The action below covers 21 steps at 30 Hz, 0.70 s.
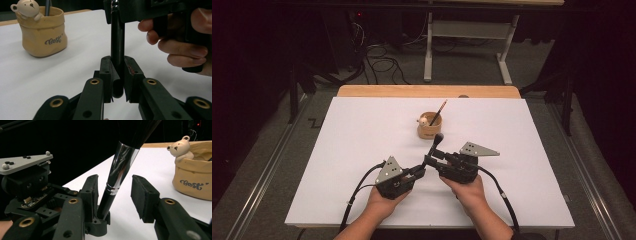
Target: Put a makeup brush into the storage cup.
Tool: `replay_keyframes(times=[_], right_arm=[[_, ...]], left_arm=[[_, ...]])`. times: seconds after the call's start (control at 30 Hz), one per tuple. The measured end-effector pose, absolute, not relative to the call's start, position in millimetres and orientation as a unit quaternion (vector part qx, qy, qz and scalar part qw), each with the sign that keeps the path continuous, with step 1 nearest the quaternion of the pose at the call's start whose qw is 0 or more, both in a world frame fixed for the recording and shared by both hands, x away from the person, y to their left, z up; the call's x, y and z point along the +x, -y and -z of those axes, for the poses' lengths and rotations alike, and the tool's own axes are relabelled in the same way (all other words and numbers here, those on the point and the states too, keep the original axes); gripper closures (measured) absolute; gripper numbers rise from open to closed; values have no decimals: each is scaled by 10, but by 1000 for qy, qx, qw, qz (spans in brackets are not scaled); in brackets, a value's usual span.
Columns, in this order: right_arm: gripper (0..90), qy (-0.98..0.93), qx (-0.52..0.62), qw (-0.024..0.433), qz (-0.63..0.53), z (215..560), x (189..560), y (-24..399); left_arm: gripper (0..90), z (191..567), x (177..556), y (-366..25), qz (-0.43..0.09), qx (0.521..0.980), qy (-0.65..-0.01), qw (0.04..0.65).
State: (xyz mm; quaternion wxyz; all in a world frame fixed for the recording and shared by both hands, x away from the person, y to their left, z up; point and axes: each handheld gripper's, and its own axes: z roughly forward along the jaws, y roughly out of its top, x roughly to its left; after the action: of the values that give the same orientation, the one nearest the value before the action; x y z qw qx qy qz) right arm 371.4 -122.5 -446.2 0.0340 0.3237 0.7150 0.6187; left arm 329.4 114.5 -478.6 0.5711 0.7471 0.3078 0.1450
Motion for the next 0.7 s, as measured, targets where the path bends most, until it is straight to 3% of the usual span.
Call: replay_keyframes(times=[0.7], right_arm=[[720,-710,328,15,-623,4496,3737,1237]], left_arm=[[790,4792,3287,-1123,-145,752,-304,566]])
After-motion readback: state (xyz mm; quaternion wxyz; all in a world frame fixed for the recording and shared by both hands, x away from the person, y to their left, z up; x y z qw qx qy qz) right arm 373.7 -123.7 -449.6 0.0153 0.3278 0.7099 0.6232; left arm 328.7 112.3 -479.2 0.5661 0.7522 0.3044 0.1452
